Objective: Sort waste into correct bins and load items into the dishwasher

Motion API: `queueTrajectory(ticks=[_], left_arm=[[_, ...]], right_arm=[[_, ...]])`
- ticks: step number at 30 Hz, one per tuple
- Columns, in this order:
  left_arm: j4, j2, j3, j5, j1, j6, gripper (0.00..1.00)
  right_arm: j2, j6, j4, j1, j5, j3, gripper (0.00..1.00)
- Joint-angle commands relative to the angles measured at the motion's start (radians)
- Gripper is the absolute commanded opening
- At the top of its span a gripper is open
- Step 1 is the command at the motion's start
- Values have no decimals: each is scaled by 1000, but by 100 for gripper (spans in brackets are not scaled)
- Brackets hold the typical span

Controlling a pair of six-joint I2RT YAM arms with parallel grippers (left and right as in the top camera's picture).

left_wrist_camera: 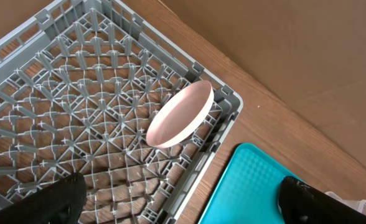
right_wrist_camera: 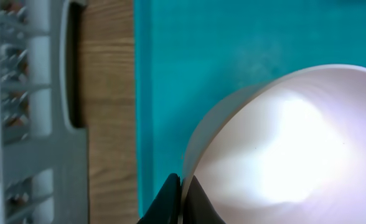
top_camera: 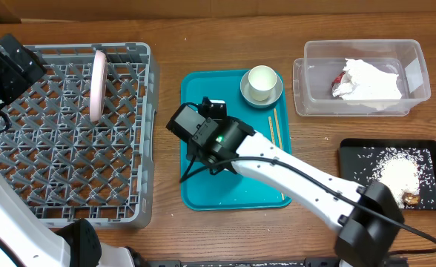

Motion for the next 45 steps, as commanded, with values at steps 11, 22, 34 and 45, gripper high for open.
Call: queueTrajectory(ticks=[11, 22, 34, 45], left_arm=[[1, 5, -5, 8, 4, -17, 100], [1, 5, -5, 8, 4, -17, 100], [1, 5, -5, 8, 4, -17, 100], [1, 5, -5, 234, 4, -12, 100]], right_arm=[[98, 40, 26, -1, -65, 10, 30], [36, -39, -218, -119, 3, 235, 100], [3, -39, -618, -716, 103, 593, 100], [5, -38, -584, -1118, 96, 587, 100]])
